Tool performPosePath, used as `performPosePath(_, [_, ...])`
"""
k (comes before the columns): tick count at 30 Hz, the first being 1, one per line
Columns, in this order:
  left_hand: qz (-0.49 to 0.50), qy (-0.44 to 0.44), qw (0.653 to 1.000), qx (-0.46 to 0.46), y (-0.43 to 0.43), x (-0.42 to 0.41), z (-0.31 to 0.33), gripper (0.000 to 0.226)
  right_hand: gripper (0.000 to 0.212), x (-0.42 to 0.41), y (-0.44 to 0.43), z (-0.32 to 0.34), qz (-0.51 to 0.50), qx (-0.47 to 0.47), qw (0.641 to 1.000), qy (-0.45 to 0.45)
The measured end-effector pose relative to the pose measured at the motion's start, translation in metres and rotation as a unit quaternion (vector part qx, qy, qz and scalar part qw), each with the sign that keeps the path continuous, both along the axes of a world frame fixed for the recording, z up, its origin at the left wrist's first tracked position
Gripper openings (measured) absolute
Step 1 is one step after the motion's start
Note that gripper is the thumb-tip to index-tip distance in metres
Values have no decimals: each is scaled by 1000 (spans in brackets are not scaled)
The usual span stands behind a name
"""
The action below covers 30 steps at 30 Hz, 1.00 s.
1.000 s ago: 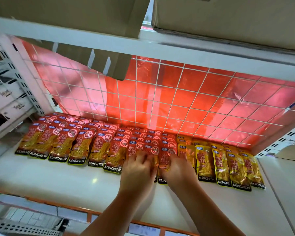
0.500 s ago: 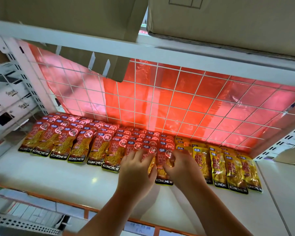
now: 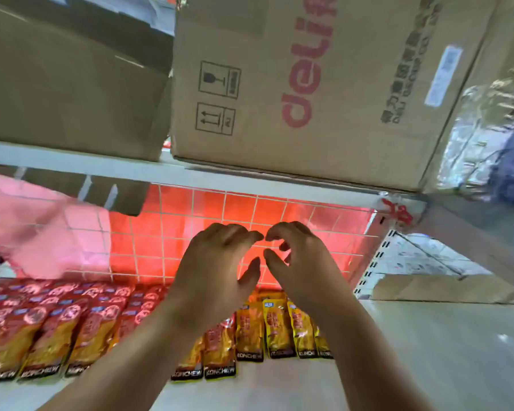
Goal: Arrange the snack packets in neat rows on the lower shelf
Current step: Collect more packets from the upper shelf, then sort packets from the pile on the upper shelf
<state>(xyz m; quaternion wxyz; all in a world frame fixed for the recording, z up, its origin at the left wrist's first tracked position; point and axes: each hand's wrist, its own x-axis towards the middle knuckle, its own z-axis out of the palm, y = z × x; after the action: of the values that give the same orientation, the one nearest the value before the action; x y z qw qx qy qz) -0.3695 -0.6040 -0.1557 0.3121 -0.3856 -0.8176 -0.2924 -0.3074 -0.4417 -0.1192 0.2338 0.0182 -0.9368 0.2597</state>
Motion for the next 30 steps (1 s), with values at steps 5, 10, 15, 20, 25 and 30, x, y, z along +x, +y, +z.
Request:
performPosePath(5, [-101, 40, 994, 18, 35, 17, 77, 39, 25, 40, 23, 66, -91, 21, 991, 98])
performPosePath(10, [-185, 51, 981, 6, 76, 41, 127, 45, 23, 92, 55, 117, -150, 30, 982, 108])
performPosePath(15, [-232, 64, 970, -25, 128, 70, 155, 44, 24, 145, 104, 140, -197, 50, 975, 86])
performPosePath(20, [-314, 47, 947, -49, 192, 100, 166, 33, 30, 188, 179, 141, -230, 50, 970, 64])
performPosePath(25, [-329, -64, 932, -142, 272, 123, 174, 30, 20, 223, 273, 134, -234, 34, 970, 50])
performPosePath(30, [-291, -105, 936, -170, 370, 150, 196, 19, 21, 252, 384, 145, -213, 33, 976, 34])
